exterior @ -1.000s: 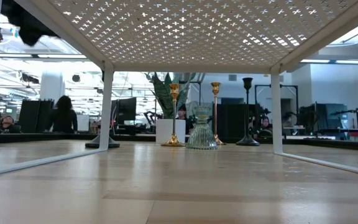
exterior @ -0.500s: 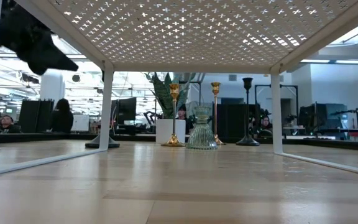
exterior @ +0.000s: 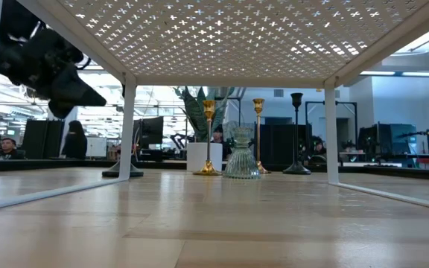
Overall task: Pick & Place candle stick holders
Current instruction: Put the bottom black candle holder on the shelf
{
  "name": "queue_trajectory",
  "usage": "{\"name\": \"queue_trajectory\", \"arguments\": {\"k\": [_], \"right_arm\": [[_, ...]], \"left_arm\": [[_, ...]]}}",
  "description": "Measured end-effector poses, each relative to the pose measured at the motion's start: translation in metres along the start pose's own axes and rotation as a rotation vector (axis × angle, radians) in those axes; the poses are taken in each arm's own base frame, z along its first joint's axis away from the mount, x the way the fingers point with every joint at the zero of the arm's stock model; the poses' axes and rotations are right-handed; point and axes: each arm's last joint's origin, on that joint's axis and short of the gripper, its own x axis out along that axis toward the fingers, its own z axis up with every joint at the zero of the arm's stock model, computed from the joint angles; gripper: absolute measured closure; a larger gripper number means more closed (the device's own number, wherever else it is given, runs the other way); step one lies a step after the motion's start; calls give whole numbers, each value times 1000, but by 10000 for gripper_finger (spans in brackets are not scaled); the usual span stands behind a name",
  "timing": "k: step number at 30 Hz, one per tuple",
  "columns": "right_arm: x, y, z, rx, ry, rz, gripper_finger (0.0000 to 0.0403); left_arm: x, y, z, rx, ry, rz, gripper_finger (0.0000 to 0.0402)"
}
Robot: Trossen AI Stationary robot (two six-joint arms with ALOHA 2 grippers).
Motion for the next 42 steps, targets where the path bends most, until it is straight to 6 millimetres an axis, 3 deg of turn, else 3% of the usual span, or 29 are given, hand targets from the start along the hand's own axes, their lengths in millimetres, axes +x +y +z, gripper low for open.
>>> {"name": "queue_trajectory", "arguments": {"k": [16,28,34,42], "right_arm": [[0,0,0,0,1,2,403],[0,0,0,0,1,2,403],[0,0,0,1,1,2,403],[0,0,0,1,1,2,403]], "left_arm": [[14,10,-9,-39,81,80,374],[36,10,-17,-137,168,76,257],[45,8,-13,-139,119,53,189],[52,10,-20,-33,173,65,129]]}}
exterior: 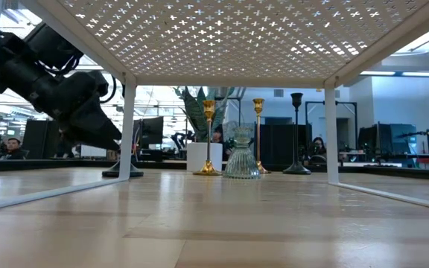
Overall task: Pick & Place candle stick holders
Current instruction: Put the bottom black candle holder on the shelf
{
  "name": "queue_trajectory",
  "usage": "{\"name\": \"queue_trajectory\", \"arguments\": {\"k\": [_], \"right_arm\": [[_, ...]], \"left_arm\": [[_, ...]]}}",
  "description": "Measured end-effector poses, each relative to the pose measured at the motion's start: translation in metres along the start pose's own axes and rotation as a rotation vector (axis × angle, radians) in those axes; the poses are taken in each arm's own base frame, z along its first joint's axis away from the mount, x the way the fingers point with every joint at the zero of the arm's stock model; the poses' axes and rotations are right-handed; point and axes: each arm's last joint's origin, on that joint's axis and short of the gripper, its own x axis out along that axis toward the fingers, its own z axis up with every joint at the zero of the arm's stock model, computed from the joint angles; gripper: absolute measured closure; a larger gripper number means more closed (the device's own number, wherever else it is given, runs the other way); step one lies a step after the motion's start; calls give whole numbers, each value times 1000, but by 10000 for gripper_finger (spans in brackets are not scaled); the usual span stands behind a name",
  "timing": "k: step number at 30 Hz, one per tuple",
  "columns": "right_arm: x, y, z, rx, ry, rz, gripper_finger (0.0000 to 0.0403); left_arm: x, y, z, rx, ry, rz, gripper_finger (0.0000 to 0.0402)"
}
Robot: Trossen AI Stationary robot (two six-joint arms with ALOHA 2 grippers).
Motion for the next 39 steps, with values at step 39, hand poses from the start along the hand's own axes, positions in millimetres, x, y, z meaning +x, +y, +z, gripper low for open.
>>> {"name": "queue_trajectory", "arguments": {"k": [39], "right_arm": [[0,0,0,0,0,0,403]], "left_arm": [[30,6,-10,-23,-23,141,253]]}}
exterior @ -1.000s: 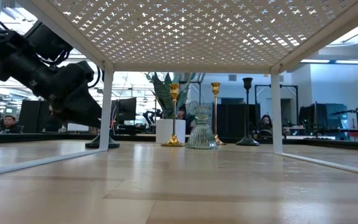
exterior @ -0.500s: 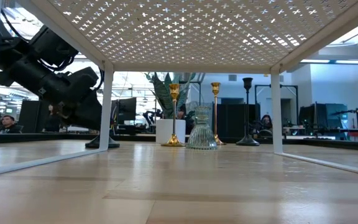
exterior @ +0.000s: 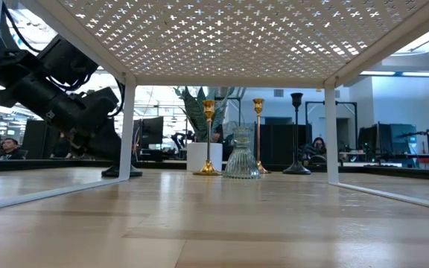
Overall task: Pick & Place candle stick holders
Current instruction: Put the bottom black candle holder on the shelf
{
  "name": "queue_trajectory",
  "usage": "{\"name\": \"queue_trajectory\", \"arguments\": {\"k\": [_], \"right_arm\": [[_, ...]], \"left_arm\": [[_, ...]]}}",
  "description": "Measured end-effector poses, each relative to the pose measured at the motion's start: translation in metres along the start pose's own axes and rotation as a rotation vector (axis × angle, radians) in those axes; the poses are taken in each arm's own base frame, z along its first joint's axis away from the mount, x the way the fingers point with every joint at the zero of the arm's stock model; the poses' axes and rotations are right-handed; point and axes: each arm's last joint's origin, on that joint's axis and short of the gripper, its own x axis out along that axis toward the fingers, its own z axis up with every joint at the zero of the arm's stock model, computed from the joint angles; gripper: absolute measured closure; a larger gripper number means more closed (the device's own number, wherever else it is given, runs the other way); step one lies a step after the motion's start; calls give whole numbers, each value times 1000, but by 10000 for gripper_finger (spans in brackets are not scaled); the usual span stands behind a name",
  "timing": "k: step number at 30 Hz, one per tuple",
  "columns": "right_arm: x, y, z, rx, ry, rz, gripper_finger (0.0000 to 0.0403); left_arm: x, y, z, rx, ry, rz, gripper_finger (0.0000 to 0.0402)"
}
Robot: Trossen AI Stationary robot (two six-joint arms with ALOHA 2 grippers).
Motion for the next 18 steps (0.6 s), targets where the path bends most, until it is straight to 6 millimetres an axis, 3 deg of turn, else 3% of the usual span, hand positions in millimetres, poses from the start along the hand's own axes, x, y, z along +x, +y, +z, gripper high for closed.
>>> {"name": "queue_trajectory", "arguments": {"k": [9,18], "right_arm": [[0,0,0,0,0,0,403],[0,0,0,0,0,0,403]], "left_arm": [[0,-1,2,-2,-13,-17,380],[-2,-1,2,-5,-3,-24,388]]}}
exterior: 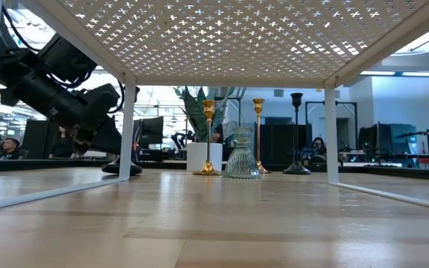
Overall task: Pick & Place candle stick holders
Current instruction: Put the bottom black candle holder on the shelf
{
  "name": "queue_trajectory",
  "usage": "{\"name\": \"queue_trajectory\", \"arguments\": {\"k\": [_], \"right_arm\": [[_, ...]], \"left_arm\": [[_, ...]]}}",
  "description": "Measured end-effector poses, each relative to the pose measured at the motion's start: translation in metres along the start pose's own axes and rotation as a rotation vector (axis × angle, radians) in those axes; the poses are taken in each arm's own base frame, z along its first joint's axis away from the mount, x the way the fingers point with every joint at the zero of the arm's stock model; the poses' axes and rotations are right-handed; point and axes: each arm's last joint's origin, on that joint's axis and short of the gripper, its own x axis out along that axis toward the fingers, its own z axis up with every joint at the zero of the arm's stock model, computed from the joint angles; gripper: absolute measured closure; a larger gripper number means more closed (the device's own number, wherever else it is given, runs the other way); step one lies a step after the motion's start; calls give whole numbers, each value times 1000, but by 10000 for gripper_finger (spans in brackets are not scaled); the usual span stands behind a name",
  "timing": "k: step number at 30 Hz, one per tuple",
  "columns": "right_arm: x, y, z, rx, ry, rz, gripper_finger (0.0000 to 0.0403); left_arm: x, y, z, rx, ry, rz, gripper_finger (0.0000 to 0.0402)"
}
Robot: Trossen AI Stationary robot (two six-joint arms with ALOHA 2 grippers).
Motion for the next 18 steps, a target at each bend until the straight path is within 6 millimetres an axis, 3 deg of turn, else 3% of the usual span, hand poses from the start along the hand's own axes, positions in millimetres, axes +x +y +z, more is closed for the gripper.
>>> {"name": "queue_trajectory", "arguments": {"k": [5,11,18], "right_arm": [[0,0,0,-1,0,0,403],[0,0,0,-2,1,0,403],[0,0,-1,-9,5,-4,403]], "left_arm": [[-5,-1,4,-12,36,-5,388],[-18,-7,25,70,197,49,388],[-47,-21,83,215,165,117,388]]}}
